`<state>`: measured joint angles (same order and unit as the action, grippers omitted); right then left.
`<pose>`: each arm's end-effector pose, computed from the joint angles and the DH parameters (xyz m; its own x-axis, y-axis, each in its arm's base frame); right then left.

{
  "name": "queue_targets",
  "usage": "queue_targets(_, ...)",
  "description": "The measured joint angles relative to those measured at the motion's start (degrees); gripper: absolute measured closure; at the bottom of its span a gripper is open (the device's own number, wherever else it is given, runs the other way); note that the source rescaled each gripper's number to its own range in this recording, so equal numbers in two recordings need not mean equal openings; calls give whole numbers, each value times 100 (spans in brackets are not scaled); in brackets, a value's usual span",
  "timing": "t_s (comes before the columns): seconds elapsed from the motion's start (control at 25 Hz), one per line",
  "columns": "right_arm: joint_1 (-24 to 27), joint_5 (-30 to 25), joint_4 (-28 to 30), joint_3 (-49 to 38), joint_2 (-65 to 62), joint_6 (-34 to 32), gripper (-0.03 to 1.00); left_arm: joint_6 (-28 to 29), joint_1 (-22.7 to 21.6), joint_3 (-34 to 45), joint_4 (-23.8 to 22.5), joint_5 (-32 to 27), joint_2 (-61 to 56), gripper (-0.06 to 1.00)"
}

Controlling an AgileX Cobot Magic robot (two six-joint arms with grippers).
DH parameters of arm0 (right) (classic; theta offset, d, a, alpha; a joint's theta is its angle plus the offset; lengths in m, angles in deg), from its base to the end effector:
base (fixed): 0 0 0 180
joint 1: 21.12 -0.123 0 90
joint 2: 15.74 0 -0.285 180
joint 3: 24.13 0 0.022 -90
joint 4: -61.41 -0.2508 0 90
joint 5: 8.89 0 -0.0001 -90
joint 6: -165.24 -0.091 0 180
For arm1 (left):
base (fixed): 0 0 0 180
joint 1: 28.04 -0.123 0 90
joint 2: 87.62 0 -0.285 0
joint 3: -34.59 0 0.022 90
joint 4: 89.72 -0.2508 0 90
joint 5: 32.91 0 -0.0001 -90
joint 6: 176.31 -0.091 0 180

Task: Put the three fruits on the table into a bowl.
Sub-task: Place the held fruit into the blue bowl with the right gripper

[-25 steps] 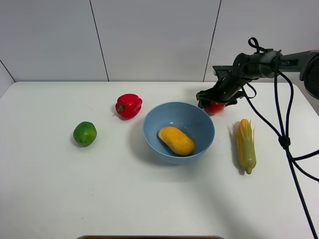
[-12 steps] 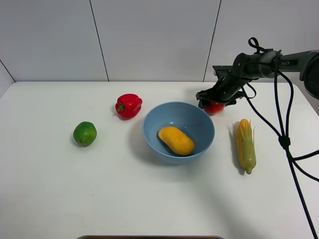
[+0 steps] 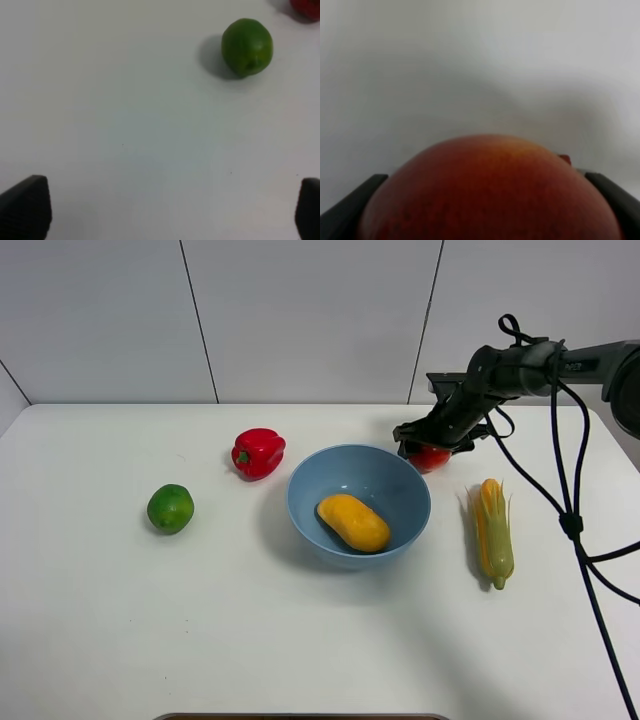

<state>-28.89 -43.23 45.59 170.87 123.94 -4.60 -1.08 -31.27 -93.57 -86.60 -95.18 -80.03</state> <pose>0.4634 0.0774 0.0994 -0.9274 -0.0742 -0.3667 -0.1422 0.9765 0.1620 -0.0002 -0.0044 0.2593 -0.5241 0.0283 -0.8512 0.0150 0.9996 0.0240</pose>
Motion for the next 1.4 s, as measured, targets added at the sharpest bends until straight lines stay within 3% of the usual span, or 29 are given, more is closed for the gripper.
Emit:
queue_targets(0.4, 0, -100, 5, 0, -351, 0, 61, 0, 0, 0, 0, 0, 0, -6)
queue_targets(0.88, -83, -908, 43, -5, -1296, 56, 61, 0, 0, 0, 0, 0, 0, -6)
queue_targets(1.4, -1163, -2089, 54, -5, -2119, 189, 61, 0, 0, 0, 0, 0, 0, -6)
